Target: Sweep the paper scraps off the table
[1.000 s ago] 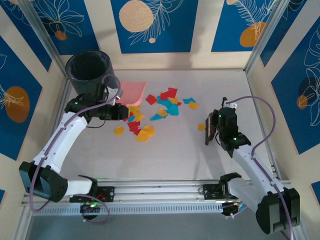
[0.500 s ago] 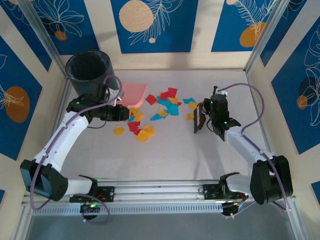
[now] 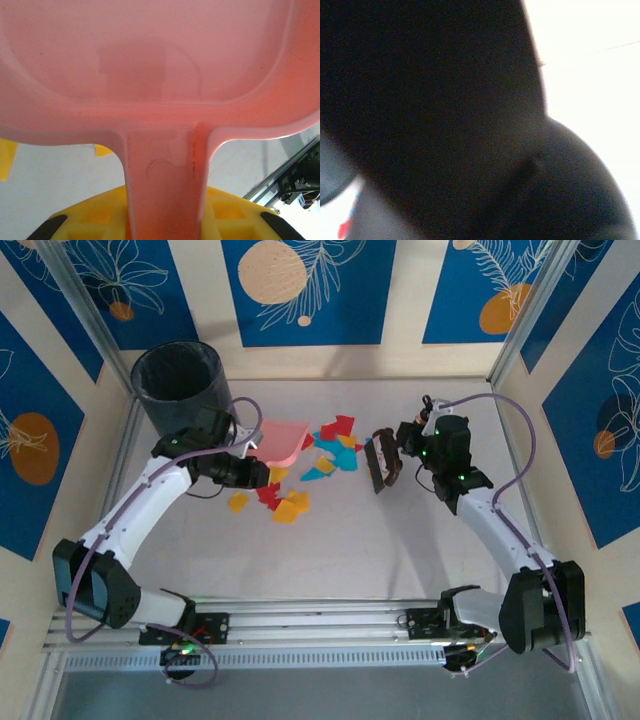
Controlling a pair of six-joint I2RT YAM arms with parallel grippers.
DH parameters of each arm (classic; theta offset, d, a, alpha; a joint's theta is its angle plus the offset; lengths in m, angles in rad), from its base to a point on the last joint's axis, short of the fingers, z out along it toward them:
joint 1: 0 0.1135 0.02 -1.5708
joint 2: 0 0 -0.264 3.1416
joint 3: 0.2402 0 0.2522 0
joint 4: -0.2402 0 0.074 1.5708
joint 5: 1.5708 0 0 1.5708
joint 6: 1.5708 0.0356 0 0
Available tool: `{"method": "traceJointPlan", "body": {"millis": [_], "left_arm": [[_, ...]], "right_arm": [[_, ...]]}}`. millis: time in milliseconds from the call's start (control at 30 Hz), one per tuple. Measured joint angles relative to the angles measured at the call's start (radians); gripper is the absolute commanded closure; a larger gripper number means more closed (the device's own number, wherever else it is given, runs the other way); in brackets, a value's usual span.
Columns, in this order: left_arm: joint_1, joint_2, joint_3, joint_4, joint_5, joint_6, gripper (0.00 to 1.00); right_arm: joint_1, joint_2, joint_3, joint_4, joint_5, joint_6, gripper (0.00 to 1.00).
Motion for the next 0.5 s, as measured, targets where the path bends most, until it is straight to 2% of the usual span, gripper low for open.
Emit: {"method": "traceJointPlan", "body": {"millis": [267,500], "left_arm": [[-0.026,0.007,-0.002,0.0,-0.029,0.021,1.0],[-0.049,0.007,-0.015,0.0,-0.043,0.046,1.0]], "right_arm": [[-0.024,0.262,0.075,0.18,-0.138,0.145,1.0],[-0.024,0.431,0.158,0.199,-0.168,0.205,1.0]]}}
